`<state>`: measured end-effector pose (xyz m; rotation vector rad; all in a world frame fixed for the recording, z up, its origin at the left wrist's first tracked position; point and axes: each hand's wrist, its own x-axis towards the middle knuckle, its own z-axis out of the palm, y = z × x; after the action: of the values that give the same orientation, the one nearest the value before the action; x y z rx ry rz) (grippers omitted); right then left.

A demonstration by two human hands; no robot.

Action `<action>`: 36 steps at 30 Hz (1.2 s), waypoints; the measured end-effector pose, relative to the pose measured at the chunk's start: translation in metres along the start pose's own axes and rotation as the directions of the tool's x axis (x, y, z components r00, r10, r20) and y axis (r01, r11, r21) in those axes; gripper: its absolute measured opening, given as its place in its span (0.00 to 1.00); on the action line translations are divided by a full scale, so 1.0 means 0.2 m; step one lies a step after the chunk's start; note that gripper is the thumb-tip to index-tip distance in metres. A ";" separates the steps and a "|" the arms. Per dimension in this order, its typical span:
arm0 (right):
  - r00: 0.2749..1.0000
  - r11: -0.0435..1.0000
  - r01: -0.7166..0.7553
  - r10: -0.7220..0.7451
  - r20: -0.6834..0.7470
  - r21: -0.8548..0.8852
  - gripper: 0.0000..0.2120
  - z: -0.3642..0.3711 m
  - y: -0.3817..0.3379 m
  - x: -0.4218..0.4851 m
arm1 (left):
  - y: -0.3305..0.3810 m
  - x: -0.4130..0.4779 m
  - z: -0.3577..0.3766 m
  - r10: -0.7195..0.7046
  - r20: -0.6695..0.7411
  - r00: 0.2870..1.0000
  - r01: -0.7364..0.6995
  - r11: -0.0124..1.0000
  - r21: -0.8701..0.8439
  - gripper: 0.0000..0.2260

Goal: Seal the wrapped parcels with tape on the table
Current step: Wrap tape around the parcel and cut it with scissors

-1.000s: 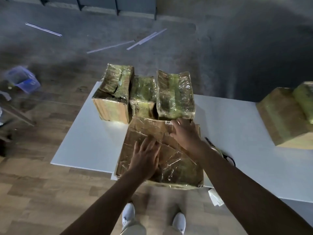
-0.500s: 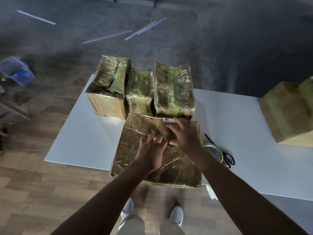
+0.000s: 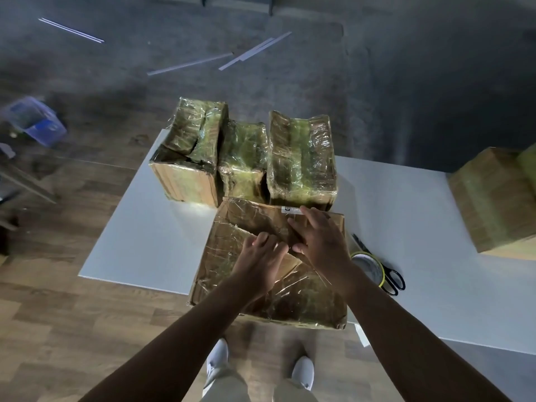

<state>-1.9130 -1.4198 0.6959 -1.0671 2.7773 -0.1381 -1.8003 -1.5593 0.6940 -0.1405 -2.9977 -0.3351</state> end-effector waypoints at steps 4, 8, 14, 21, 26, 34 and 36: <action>0.999 0.999 -0.034 0.034 0.020 -0.001 0.33 -0.01 0.00 0.00 | 0.00 -0.03 0.00 0.013 0.001 1.000 -0.013 1.000 -0.025 0.15; 0.995 0.997 -0.050 0.055 0.083 -0.050 0.35 -0.03 -0.04 0.00 | 0.00 -0.05 0.00 -0.002 0.134 0.991 0.010 0.998 -0.063 0.26; 0.986 0.964 -0.019 0.062 0.153 -0.265 0.36 -0.11 -0.12 0.03 | 0.00 -0.16 0.00 0.035 0.222 0.974 -0.023 0.998 -0.058 0.36; 0.959 0.945 0.066 0.029 0.284 -0.320 0.34 -0.14 -0.18 0.07 | 0.02 -0.27 0.03 0.014 0.209 0.978 0.015 0.991 -0.136 0.34; 0.941 0.956 0.074 0.028 0.338 -0.285 0.34 -0.15 -0.18 0.09 | 0.03 -0.25 0.01 -0.039 0.216 0.976 0.082 0.978 -0.193 0.29; 0.984 0.960 0.143 -0.112 0.138 -0.240 0.27 -0.12 -0.08 0.03 | 0.12 -0.03 -0.07 -0.256 0.312 0.915 0.246 0.967 0.074 0.28; 0.979 0.962 0.183 -0.161 0.122 -0.201 0.26 -0.15 -0.02 0.04 | 0.13 0.01 -0.08 -0.294 0.317 0.902 0.277 0.956 0.098 0.26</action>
<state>-1.9208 -1.4273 0.7244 -1.3257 2.6469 0.1920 -1.7984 -1.5381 0.7152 0.2820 -3.3594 -0.2861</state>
